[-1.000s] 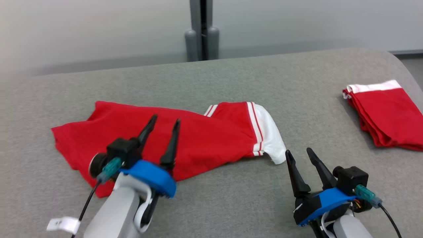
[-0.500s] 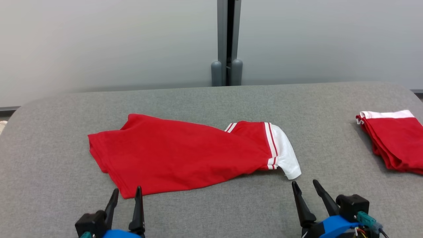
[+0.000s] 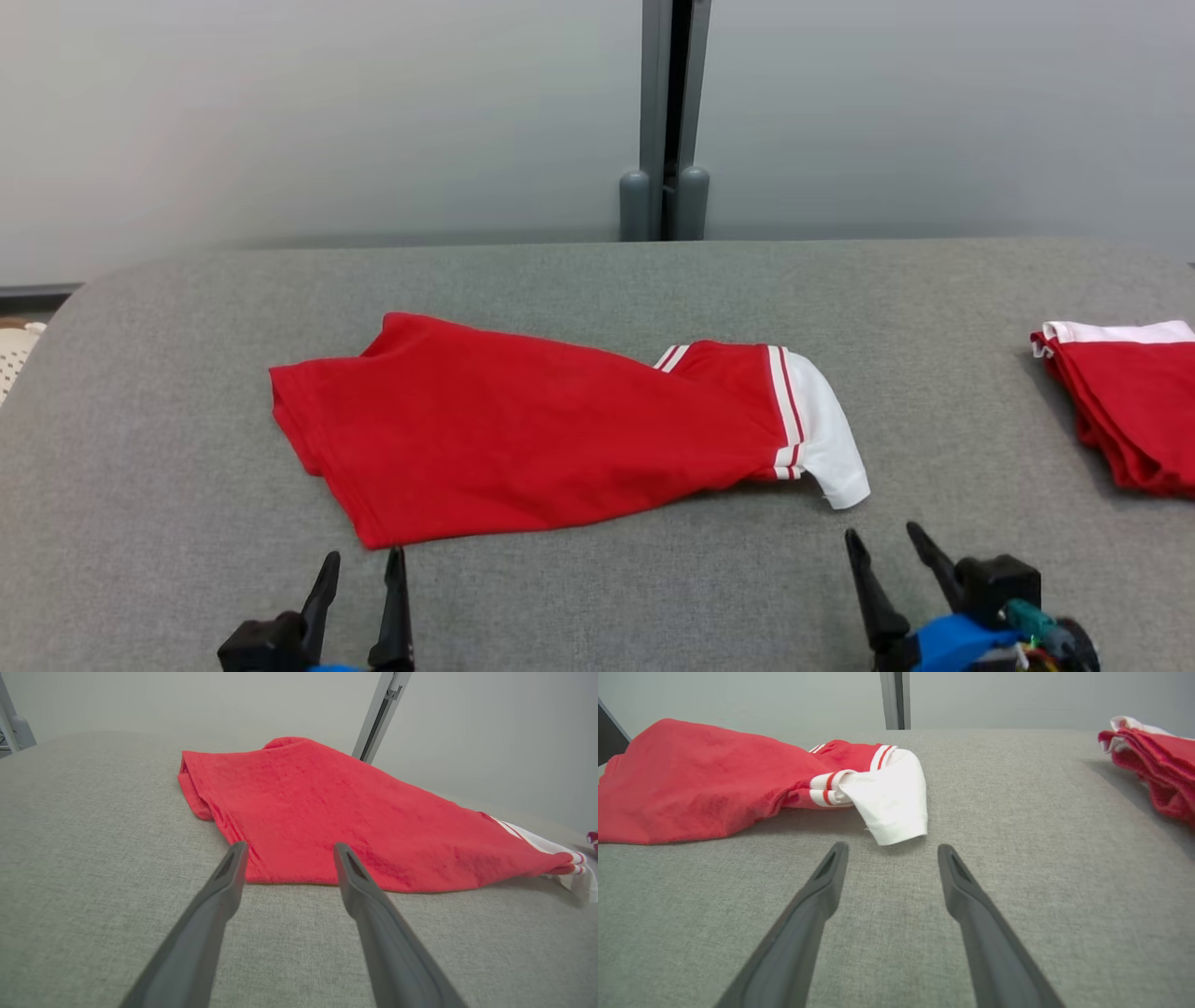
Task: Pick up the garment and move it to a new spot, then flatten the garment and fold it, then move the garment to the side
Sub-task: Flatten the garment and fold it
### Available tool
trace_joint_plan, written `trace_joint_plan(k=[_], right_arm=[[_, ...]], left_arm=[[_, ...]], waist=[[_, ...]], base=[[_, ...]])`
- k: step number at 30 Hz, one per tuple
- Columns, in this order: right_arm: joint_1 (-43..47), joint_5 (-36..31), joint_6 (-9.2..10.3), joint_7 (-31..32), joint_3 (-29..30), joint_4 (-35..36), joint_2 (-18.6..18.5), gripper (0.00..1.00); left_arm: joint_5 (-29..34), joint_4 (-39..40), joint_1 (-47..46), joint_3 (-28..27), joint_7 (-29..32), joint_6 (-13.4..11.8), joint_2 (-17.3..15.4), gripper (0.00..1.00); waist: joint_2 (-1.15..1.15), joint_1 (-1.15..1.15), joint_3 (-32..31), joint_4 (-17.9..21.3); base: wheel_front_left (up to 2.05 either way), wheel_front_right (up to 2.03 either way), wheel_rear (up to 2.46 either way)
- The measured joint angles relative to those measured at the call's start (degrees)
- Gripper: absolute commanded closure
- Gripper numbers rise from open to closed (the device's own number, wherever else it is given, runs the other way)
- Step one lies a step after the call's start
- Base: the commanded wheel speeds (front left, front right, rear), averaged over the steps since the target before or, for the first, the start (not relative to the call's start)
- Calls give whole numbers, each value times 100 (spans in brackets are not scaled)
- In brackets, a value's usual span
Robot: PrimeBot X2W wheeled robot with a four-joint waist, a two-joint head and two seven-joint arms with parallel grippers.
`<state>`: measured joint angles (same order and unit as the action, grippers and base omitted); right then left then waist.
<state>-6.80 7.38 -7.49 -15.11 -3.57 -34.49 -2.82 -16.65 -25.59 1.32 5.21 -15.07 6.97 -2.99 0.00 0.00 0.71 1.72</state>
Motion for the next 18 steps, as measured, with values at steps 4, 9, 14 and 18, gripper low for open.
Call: trace_joint_plan(k=[4, 9, 14, 18], right_arm=[[-402, -613, 0, 0, 315, -312, -2, 0], [-797, -1060, 0, 0, 589, -604, -1, 0], [-996, -1352, -1, 0, 771, -762, 0, 0], [-1149, -1522, -1, 0, 872, -880, 1, 54]], left_arm=[[-97, 12, -155, 134, 0, 12, 9, 0], [-171, -23, -307, 275, 0, 14, 9, 0], [-201, -35, -430, 302, 0, 16, 7, 0], [-202, -36, -532, 312, 0, 23, 5, 0]], waist=[[0, -1, 198, -79], [0, -1, 467, -252], [0, -1, 712, -434], [0, -2, 855, -533]], base=[[0, 0, 0], [0, 0, 0], [0, 0, 0], [0, 0, 0]])
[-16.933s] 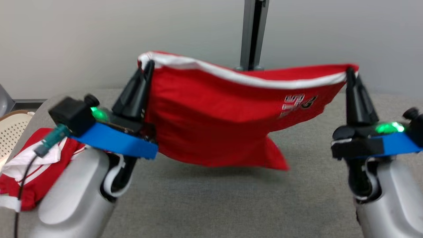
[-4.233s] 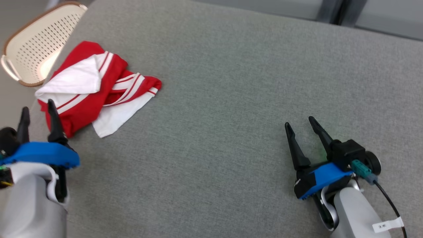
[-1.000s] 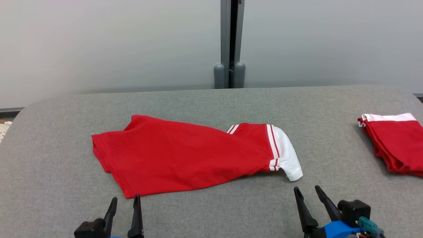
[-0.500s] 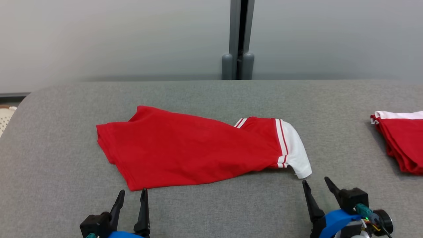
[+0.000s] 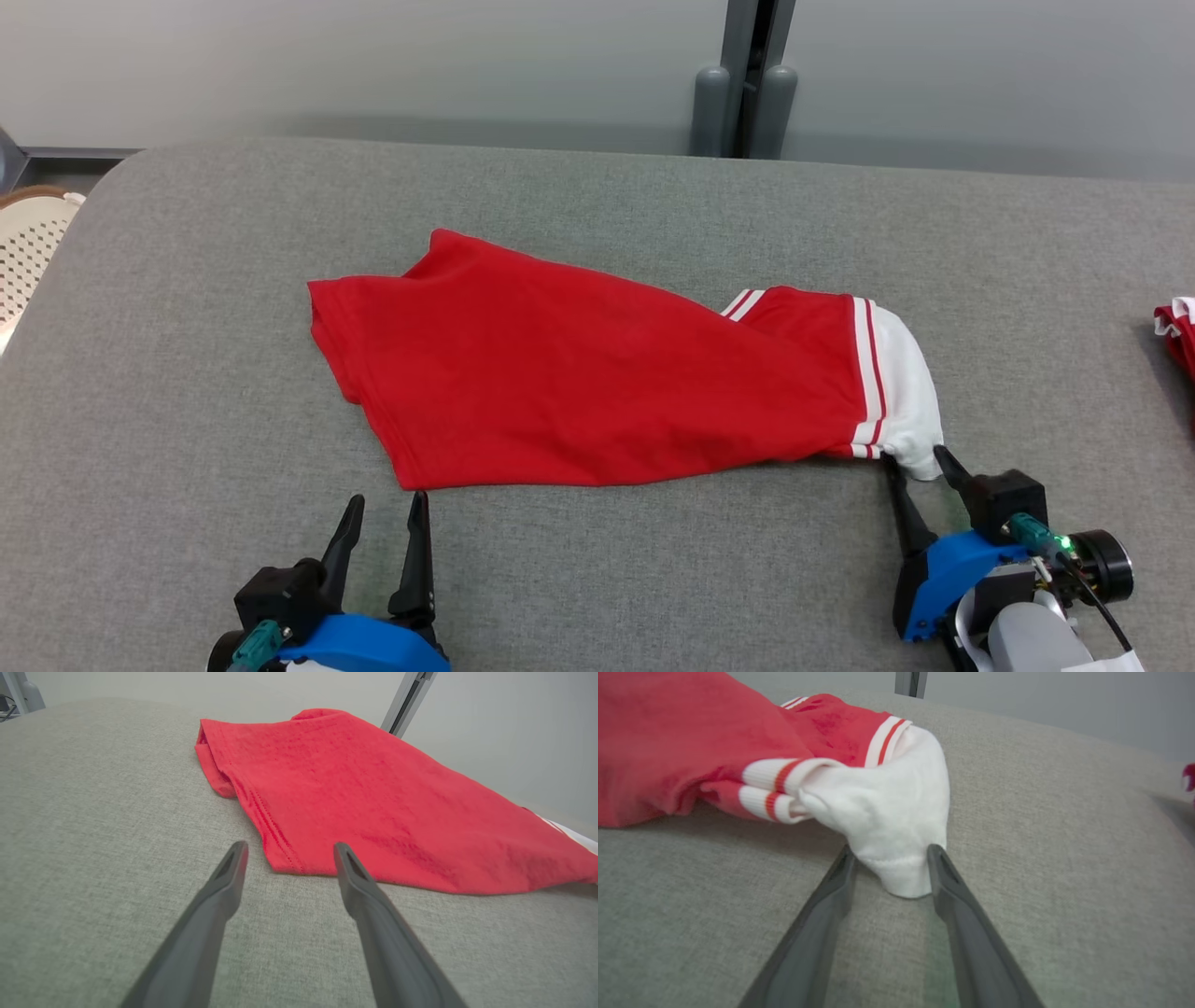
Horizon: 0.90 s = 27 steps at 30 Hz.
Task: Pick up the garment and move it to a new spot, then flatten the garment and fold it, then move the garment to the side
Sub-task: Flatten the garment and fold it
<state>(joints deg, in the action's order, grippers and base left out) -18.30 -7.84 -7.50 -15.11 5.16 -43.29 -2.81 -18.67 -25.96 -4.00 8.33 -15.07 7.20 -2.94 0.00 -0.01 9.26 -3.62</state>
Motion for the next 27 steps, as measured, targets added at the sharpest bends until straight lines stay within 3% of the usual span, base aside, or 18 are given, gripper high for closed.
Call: trace_joint_plan(k=[1, 2, 8, 13, 17, 22, 24, 25, 27], right_arm=[[-36, -30, 0, 0, 30, -12, 1, 87], [-66, -64, 0, 0, 66, -13, 2, 100], [-141, -105, 0, 0, 169, 167, 3, 100], [-181, -172, 0, 1, 232, 978, -41, 100], [-152, -243, 0, 0, 174, 1762, -291, 100], [513, -433, 0, -1, 119, 2313, -379, 100], [945, -470, 0, 0, 170, 2203, -326, 40], [1147, -467, 0, 0, 176, 2067, -285, 0], [1513, -437, 0, 1, 175, 1766, -203, 0]], left_arm=[[-2, -5, -7, 2, 0, 0, 1, 0], [-8, -13, -21, 0, 1, 0, 0, 0], [-53, -23, -77, 66, 1, 1, 0, 0], [-99, -32, -9, 121, 1, 1, 2, 0], [-138, -71, 122, 112, 0, 1, 2, 0], [-201, -109, 311, 127, 0, 1, 0, 0], [-223, -110, 350, 138, 0, 1, 1, 0], [-240, -111, 369, 145, 0, 1, 1, 0], [-245, -119, 381, 175, 0, 1, 3, 0]], waist=[[0, 0, 22, -13], [0, 0, 35, -16], [0, 0, -62, 103], [0, 0, -246, 265], [0, 1, -455, 390], [0, 2, -697, 555], [0, 2, -751, 613], [0, 2, -766, 637], [0, 2, -762, 668]], base=[[0, 0, 0], [0, 0, 0], [0, 0, 0], [0, 0, 0], [0, 0, 0], [0, 0, 0], [0, 0, 0], [0, 0, 0], [0, 0, 0]])
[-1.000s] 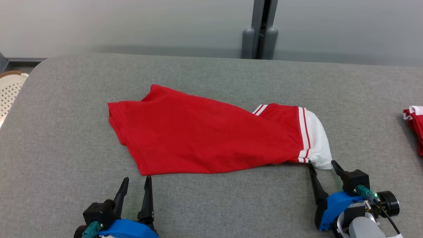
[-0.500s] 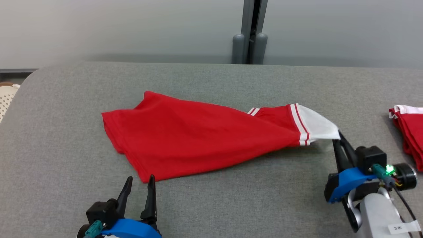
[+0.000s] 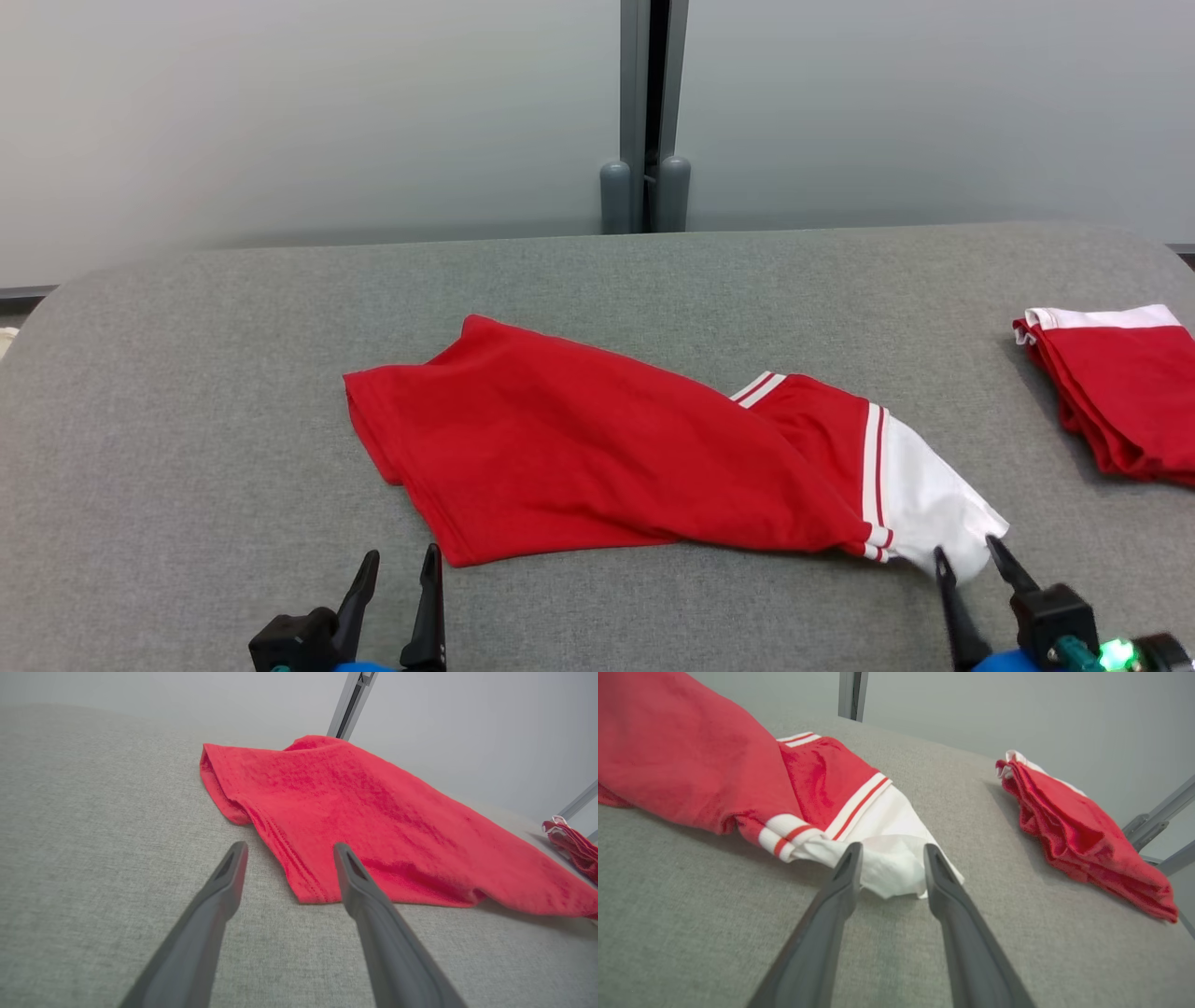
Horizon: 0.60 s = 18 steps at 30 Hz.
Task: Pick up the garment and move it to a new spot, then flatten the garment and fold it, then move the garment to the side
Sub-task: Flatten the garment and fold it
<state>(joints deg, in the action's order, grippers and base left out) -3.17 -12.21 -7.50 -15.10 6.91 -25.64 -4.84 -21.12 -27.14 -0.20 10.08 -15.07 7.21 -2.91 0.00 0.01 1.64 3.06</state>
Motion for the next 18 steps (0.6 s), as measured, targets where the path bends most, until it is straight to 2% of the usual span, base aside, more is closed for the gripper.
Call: trace_joint_plan(k=[4, 10, 18], right_arm=[[241, 263, 0, 0, -124, -158, 132, 0], [185, 606, 0, 0, -368, 181, 176, 0], [-154, 858, 0, -1, -692, 511, 187, 0]], left_arm=[[5, -11, 0, -8, 0, 1, -1, 0], [35, -93, -50, -26, 1, 22, -1, 0], [-172, -420, -653, 9, 0, 22, 0, 0]], waist=[[0, 0, 74, 52], [0, 0, 201, 146], [0, -1, 619, 204]], base=[[0, 0, 0], [0, 0, 0], [0, 0, 0]])
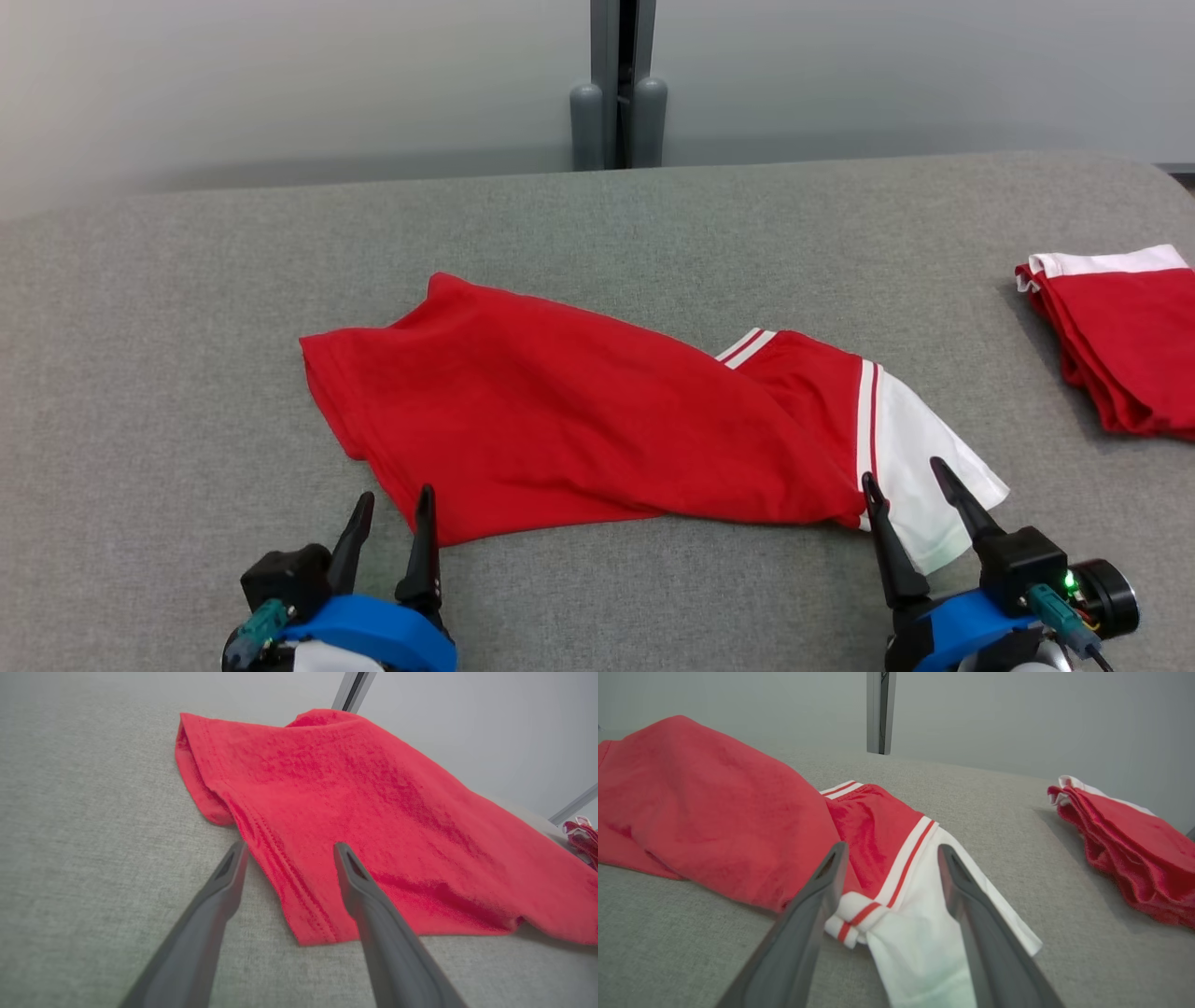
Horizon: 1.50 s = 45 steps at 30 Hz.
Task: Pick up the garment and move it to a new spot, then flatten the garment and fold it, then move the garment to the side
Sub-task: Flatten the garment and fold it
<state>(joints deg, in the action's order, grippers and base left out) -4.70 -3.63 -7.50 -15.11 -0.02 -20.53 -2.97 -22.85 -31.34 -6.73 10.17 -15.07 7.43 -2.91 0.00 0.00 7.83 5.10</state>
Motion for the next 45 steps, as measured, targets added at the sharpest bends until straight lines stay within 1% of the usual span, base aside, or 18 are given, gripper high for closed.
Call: trace_joint_plan(k=[5, 9, 11, 13, 14, 15, 16, 21, 25, 30, 34, 40, 43, 45], right_arm=[[-140, 96, 0, 0, -145, 103, 2, 0], [-219, 132, 0, 0, -209, 145, 3, 0], [-240, 160, 0, 0, -231, 149, 3, 0], [-258, 177, 0, 0, -233, 163, 2, 0], [-270, 185, 0, 0, -233, 163, 3, 0], [-286, 211, 0, 0, -230, 159, 3, 0], [-300, 232, 0, 0, -226, 155, 3, 0], [-289, 338, 0, 0, -181, 82, 3, 0], [-169, 448, 0, 0, -126, -15, 4, 0], [-30, 543, 0, 0, -76, -146, 7, 0], [86, 619, 1, 0, -63, -250, 7, 0], [170, 703, 0, 0, -55, -335, 8, 0], [169, 735, 0, 0, -87, -341, 7, 0], [155, 748, 0, 0, -116, -342, 10, 0]], left_arm=[[-151, -476, -528, -110, 0, -2, 0, 0], [-237, -1085, -902, -204, -3, -34, -3, 0], [-414, -1291, -1085, -132, -21, -34, -4, 0], [-434, -1367, -1200, -1, -21, -33, -27, 0], [-494, -1355, -1219, 52, -21, -33, -29, 16], [-522, -1301, -1220, 135, -19, -33, -35, 84], [-543, -1227, -1220, 202, -15, -31, -24, 100], [-687, -627, -1111, 709, -8, -20, -31, 100], [-554, 138, -943, 839, -8, 0, -115, 100], [-324, 1035, -650, 937, -8, 0, -135, 100], [-174, 1511, -471, 1050, -5, 0, -202, 100], [-13, 1844, -363, 1090, -8, 0, -281, 100], [35, 1863, -346, 1042, -8, 0, -309, 100], [87, 1829, -351, 898, -8, 0, -336, 100]], waist=[[0, 0, 269, 10], [0, 0, 409, 31], [0, 0, 452, 51], [0, 0, 478, 62], [0, -1, 489, 65], [0, 0, 494, 64], [0, 0, 486, 58], [0, -1, 316, -70], [0, 0, 45, -292], [0, 0, -297, -624], [0, 1, -500, -845], [0, 1, -618, -1013], [0, 1, -576, -1005], [0, 1, -501, -954]], base=[[0, 0, 0], [0, 0, 0], [0, 0, 0], [0, 0, 0], [0, 0, 0], [0, 0, 0], [0, 0, 0], [0, 0, 0], [0, 0, 0], [0, 0, 0], [0, 0, 0], [0, 0, 0], [0, 0, 0], [0, 0, 0]])
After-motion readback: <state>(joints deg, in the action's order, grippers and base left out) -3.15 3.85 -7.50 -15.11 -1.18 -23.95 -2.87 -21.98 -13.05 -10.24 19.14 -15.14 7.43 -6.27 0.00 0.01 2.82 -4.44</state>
